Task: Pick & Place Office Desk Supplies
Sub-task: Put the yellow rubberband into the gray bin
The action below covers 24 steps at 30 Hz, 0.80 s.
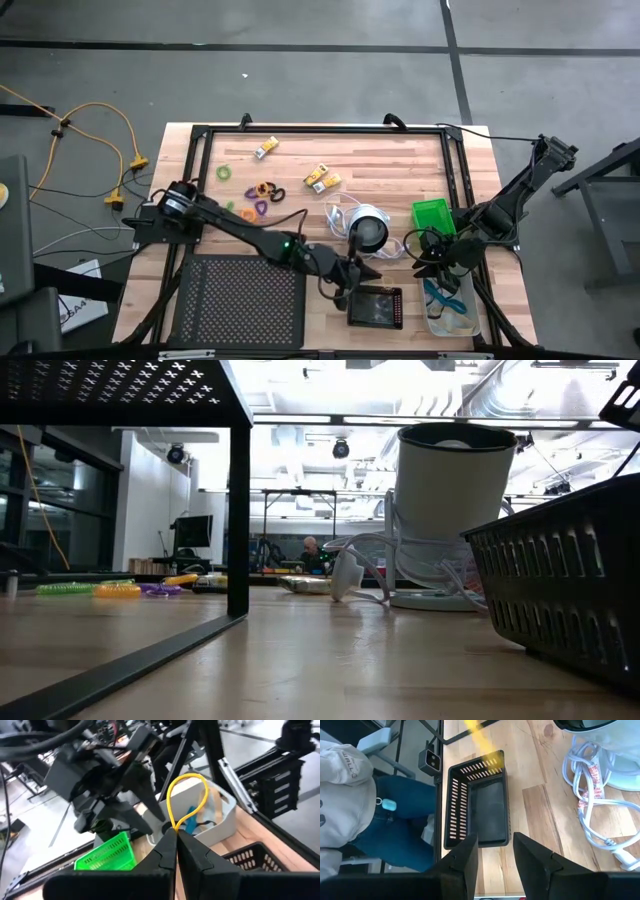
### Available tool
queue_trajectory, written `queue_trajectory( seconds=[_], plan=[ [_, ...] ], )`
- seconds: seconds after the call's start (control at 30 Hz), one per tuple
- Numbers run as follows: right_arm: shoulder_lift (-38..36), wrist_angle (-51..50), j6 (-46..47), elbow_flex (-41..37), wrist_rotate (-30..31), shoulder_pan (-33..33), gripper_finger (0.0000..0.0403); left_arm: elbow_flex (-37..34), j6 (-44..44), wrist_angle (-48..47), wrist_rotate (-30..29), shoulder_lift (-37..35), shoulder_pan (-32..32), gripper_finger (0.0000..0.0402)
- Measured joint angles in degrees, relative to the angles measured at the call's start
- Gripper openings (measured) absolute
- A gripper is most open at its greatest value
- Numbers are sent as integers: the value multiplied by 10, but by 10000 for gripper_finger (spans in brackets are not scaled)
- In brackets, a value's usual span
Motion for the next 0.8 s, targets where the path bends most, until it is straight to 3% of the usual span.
queue_trajectory(
  seconds=[0.3,0.43,0.8],
  plan=[
    [0,3,-29,0,7,0,112,0,0,0,1,0,-1,0],
    [0,24,-60,0,33,0,112,0,-8,0,1,0,-1,0],
    [2,102,-57,0,32,0,112,0,-17,0,-1,0,0,0]
  ],
)
